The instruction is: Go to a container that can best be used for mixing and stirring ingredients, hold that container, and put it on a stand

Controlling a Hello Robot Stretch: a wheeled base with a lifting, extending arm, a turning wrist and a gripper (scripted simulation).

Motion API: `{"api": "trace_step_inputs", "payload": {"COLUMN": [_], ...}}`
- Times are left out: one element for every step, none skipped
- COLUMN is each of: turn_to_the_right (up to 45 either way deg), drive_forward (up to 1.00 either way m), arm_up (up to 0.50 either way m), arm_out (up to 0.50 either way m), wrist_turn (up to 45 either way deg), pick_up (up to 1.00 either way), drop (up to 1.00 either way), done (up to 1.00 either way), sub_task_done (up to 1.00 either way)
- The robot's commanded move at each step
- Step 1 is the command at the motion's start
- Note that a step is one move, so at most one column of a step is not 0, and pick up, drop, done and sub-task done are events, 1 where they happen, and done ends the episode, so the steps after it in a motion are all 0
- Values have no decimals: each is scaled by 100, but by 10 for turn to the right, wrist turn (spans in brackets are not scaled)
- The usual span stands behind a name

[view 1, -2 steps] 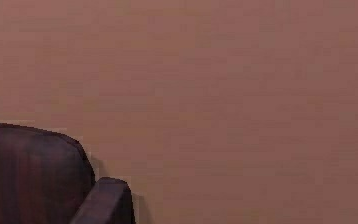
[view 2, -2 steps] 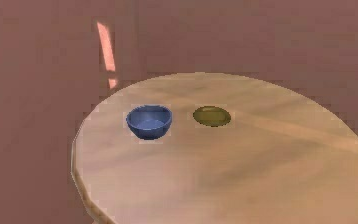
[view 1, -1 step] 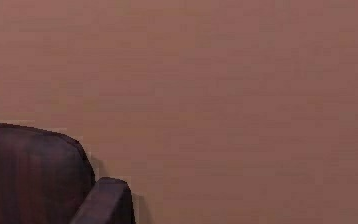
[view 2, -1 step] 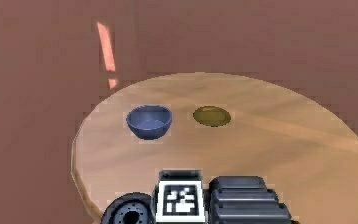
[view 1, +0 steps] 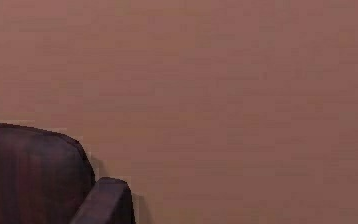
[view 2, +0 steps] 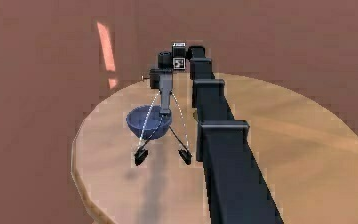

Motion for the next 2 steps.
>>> {"api": "trace_step_inputs", "payload": {"turn_to_the_right": [0,0], "drive_forward": [0,0], "arm_up": [0,0], "arm_out": [0,0], "wrist_turn": [450,450], "pick_up": [0,0], "drop": [0,0], "done": [0,0], "sub_task_done": [0,0]}}
